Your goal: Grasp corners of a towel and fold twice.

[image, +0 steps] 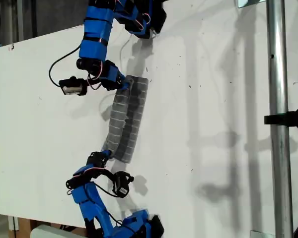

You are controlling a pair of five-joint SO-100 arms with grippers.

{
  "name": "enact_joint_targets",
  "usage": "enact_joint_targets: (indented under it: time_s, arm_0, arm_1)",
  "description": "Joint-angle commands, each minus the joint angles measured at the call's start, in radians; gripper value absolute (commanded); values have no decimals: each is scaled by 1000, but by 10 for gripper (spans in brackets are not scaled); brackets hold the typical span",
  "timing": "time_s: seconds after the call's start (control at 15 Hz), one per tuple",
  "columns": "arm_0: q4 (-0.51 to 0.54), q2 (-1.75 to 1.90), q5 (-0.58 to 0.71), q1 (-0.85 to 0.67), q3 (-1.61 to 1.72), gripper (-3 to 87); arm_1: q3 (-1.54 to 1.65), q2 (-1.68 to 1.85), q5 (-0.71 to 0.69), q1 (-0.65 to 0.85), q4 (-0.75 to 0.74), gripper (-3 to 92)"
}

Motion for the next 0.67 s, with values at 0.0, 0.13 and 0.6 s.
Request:
enact_joint_targets:
  time_s: [0.0,0.13,0.6]
  arm_0:
    - [-92,15,-34,20,89,-6]
    - [-132,-20,-61,34,126,-6]
    - [-247,-163,-126,12,213,-5]
  arm_1:
    - [83,-12,51,-29,-94,-3]
    - [137,-72,61,-34,-176,-3]
    - [176,-305,75,-52,-371,-3]
